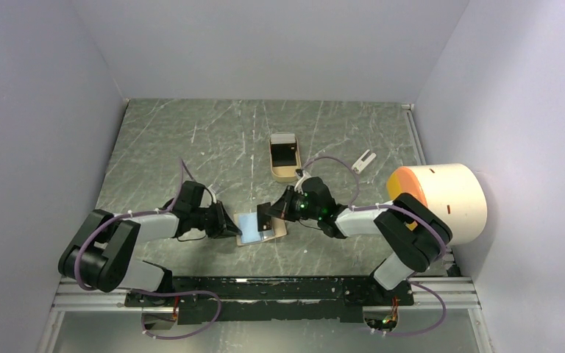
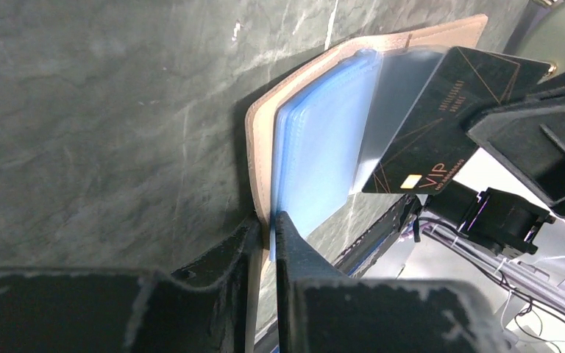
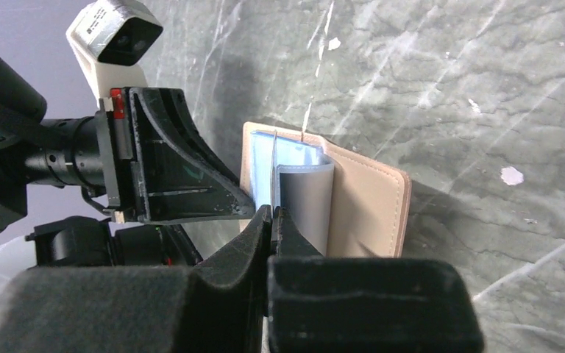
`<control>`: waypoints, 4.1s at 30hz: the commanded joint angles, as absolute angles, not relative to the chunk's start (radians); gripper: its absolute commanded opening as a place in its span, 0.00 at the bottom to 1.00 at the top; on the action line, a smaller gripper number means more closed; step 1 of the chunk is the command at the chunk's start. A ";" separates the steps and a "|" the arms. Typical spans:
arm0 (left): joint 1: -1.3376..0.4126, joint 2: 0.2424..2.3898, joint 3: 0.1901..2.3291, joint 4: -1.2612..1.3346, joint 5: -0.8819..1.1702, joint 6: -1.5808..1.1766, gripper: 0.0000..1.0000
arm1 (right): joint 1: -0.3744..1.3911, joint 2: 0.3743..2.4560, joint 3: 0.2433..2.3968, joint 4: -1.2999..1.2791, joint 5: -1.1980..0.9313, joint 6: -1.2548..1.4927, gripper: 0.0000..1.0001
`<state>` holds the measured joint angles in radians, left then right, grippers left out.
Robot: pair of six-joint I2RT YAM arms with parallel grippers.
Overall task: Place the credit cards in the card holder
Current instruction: Insert the credit card into the card holder.
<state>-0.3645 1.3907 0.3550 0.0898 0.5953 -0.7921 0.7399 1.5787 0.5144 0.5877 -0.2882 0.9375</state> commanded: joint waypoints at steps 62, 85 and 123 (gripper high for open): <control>-0.413 1.500 0.377 0.111 0.612 -0.765 0.17 | 0.739 1.682 0.596 0.407 -0.360 0.803 0.03; -0.413 1.514 0.416 0.071 0.596 -0.752 0.15 | 0.738 1.659 0.631 0.243 -0.386 0.714 0.00; -0.436 1.460 0.427 0.088 0.626 -0.796 0.14 | 0.798 1.643 0.687 0.188 -0.296 0.739 0.42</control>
<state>-0.4225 1.4796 0.4068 0.1074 0.6422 -0.8047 0.7765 1.6196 0.6678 0.1764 -0.2985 0.7227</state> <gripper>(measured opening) 0.149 0.414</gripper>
